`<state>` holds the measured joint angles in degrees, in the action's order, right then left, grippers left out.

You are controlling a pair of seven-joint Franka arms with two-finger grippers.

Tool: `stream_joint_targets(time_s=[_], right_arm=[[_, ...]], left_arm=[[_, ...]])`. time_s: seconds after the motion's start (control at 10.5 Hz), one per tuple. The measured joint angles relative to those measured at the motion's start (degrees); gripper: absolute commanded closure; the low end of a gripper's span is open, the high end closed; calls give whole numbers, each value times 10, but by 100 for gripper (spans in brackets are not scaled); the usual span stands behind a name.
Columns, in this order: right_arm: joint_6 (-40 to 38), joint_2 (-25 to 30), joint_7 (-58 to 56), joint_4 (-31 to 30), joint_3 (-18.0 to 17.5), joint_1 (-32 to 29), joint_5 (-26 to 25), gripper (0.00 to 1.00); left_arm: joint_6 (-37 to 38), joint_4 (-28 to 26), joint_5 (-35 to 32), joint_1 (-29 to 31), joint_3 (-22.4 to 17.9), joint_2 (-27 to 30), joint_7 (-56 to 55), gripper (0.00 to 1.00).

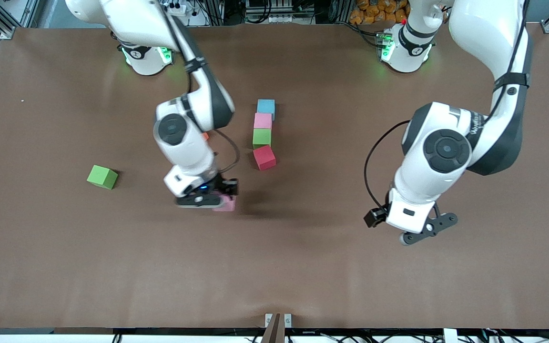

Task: Arrange blocks into number 1
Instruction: 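Place the pink cube below crimson while the left gripper withdraws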

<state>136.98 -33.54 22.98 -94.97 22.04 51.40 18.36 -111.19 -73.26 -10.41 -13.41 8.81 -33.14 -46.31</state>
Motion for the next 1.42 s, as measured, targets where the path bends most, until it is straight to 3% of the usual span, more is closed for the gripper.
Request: stream_joint_targets(time_s=[0.47, 0.95, 1.42], right_arm=[[5, -87, 70, 59, 0, 77, 1, 38], [3, -97, 81, 60, -2, 86, 5, 38], [-4, -104, 103, 49, -28, 88, 6, 38]], left_arm=[[5, -3, 5, 37, 0, 0, 24, 0], [6, -19, 16, 43, 4, -1, 28, 0], [47, -19, 16, 43, 6, 0, 35, 0]])
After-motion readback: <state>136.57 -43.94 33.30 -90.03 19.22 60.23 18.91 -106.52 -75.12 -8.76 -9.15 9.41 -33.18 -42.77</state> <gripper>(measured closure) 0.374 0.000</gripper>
